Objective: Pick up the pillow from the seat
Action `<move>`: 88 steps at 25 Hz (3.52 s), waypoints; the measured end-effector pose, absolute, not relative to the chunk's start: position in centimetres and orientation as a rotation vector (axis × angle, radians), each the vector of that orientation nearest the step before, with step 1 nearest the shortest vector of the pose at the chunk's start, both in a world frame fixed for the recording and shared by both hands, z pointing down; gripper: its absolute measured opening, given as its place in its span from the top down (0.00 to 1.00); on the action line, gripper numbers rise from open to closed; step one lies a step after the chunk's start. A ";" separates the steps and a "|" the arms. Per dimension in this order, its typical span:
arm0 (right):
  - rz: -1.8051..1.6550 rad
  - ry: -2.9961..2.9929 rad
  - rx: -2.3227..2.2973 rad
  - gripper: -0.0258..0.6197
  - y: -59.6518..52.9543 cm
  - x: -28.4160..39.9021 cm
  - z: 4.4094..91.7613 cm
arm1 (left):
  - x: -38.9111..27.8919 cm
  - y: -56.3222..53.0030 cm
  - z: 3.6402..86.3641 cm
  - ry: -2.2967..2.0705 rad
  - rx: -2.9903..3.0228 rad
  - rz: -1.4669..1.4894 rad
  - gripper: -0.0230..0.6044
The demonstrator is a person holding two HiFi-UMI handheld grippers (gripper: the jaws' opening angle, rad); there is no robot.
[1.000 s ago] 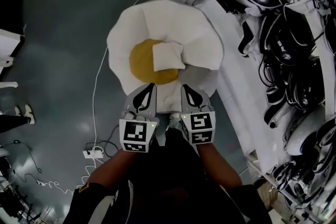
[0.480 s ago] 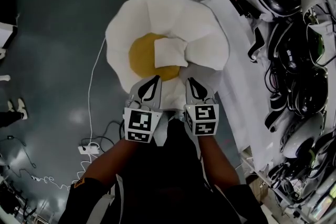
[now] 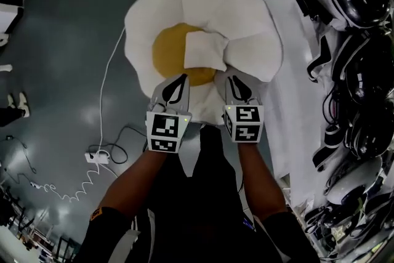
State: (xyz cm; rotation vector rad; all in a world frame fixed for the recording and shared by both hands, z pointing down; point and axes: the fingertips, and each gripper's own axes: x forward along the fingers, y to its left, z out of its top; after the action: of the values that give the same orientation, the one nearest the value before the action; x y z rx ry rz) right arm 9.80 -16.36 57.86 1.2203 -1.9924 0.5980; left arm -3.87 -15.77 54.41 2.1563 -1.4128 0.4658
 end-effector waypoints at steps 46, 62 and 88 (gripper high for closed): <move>0.763 -1.814 1.061 0.77 -21.5 14.7 93.6 | -0.5 -20.8 88.8 -1.376 1.904 0.669 0.96; 0.801 -1.801 1.038 0.92 -21.2 13.6 92.8 | -1.6 -20.7 88.4 -1.377 1.867 0.692 0.96; 0.744 -1.859 1.102 0.92 -19.5 10.2 70.1 | -3.4 -17.0 69.6 -1.378 1.849 0.620 0.96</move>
State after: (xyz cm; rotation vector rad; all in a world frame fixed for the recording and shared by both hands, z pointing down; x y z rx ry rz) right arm 10.16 -19.51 70.11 1.1020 -1.8591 0.7442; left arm -3.42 -16.96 69.59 1.8489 -1.3778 0.6203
